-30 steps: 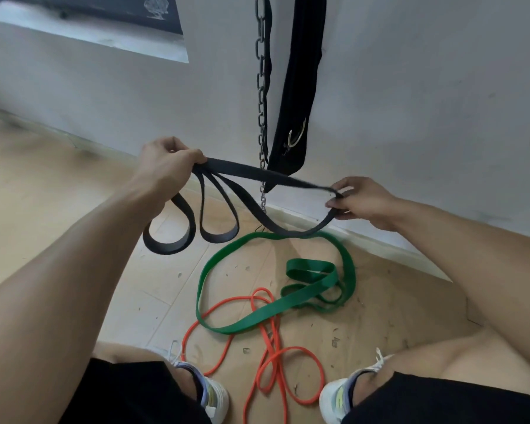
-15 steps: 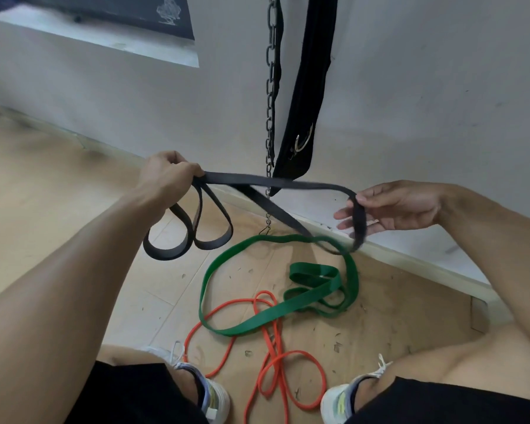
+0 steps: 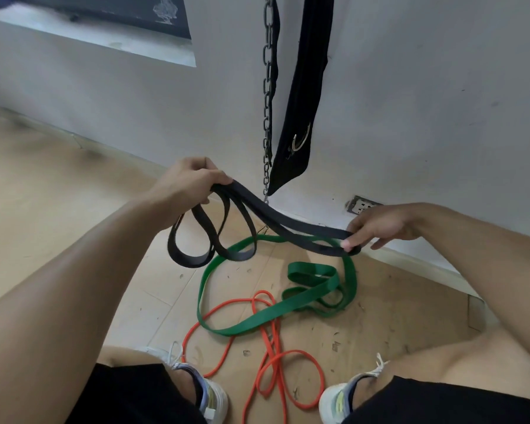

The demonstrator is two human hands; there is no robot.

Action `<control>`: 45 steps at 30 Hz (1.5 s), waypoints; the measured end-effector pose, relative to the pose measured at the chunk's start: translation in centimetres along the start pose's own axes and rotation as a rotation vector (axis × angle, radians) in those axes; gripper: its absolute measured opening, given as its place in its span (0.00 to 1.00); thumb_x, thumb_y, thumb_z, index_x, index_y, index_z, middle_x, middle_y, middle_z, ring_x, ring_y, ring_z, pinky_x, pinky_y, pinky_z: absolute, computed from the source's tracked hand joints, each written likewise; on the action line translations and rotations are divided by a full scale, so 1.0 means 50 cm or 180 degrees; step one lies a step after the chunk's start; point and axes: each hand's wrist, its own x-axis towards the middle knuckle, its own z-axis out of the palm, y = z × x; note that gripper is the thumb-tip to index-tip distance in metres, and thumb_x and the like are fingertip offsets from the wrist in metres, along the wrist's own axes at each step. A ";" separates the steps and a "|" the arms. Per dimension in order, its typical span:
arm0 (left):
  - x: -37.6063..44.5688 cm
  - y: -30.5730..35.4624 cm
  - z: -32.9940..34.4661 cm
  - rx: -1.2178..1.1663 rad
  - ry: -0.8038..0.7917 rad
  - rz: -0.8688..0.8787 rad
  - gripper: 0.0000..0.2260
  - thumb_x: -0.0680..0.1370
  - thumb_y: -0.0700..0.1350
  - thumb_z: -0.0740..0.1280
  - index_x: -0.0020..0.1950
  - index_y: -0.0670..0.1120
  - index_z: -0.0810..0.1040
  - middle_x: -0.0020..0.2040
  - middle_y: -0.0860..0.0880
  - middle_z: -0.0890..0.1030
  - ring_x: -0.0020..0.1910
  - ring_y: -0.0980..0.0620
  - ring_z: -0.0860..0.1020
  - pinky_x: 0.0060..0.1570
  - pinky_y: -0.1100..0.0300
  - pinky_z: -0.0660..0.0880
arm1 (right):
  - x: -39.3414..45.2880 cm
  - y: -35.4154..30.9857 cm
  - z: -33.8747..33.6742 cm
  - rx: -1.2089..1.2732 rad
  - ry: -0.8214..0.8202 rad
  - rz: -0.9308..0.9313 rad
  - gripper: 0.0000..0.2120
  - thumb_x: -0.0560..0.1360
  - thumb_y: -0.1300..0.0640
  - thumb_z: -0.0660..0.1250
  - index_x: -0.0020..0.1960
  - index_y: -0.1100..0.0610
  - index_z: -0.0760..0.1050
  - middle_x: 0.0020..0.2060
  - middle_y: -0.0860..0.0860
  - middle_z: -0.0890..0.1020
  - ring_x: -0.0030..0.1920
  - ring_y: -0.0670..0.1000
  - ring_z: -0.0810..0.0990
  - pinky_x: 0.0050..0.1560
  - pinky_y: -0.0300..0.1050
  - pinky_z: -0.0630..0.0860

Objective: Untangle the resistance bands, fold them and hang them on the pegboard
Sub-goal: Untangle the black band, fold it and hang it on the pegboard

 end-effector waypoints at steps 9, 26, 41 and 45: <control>-0.053 0.042 0.046 -0.0254 -0.0828 0.0406 0.08 0.78 0.43 0.73 0.42 0.44 0.75 0.37 0.48 0.81 0.31 0.56 0.70 0.39 0.60 0.69 | -0.007 -0.081 0.045 -0.0703 0.0010 -0.0644 0.27 0.74 0.47 0.77 0.71 0.45 0.73 0.65 0.46 0.81 0.69 0.51 0.77 0.76 0.58 0.68; -0.056 0.039 0.051 0.0382 -0.0955 0.0569 0.17 0.68 0.47 0.81 0.52 0.47 0.79 0.41 0.51 0.87 0.38 0.54 0.83 0.47 0.57 0.78 | -0.034 -0.170 0.097 0.0512 0.1172 -0.2087 0.10 0.71 0.56 0.81 0.49 0.49 0.82 0.45 0.45 0.88 0.47 0.43 0.86 0.58 0.46 0.80; -0.049 0.034 0.060 0.0663 -0.0513 0.0693 0.08 0.71 0.45 0.80 0.45 0.46 0.82 0.39 0.49 0.87 0.36 0.56 0.83 0.40 0.64 0.77 | -0.059 -0.165 0.075 0.0774 0.1677 -0.2195 0.13 0.69 0.52 0.82 0.53 0.48 0.86 0.43 0.47 0.89 0.46 0.52 0.87 0.59 0.58 0.83; -0.052 0.036 0.060 0.0718 -0.0540 0.0750 0.08 0.72 0.46 0.79 0.46 0.47 0.82 0.40 0.49 0.87 0.37 0.55 0.84 0.39 0.66 0.76 | -0.066 -0.172 0.080 0.0752 0.1756 -0.2342 0.13 0.70 0.52 0.82 0.53 0.46 0.87 0.43 0.48 0.89 0.46 0.53 0.87 0.56 0.54 0.84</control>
